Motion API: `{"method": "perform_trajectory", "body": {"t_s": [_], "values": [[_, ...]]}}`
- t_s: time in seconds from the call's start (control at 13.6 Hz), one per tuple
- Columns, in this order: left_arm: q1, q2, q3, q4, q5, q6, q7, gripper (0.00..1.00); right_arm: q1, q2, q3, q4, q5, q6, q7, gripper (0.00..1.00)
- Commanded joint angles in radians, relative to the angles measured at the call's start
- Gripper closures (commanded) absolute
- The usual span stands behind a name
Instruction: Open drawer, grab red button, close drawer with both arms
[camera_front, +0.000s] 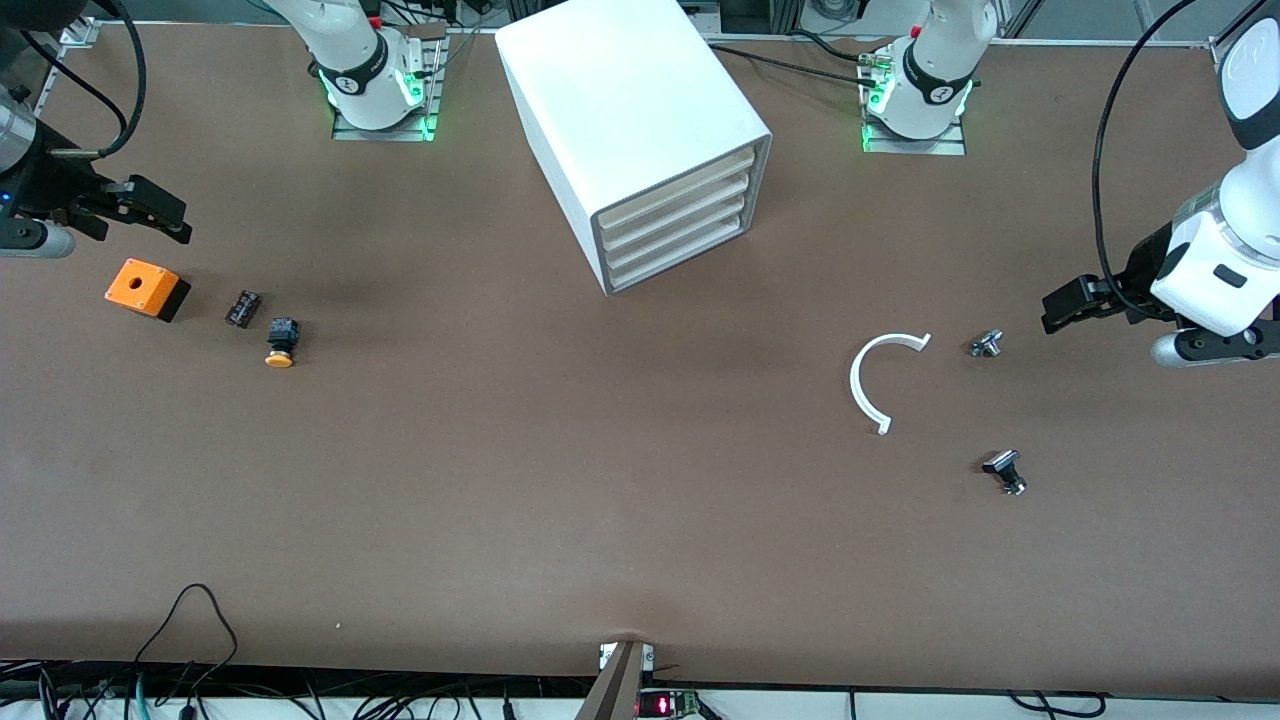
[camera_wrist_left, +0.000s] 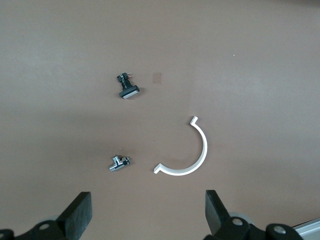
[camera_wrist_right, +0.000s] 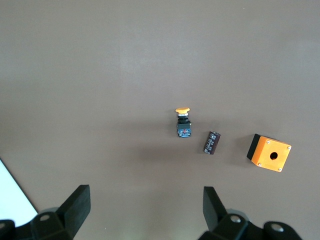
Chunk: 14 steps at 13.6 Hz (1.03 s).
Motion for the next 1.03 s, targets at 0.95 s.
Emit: {"method": "perform_trajectory", "body": {"t_s": [0.95], "values": [[0.003,-0.021,-0.001,-0.024,-0.004,0.019,0.017,0.00,-0.002,0.001,0.002,0.015,-0.013,-0.014,0.012,0.00]]}}
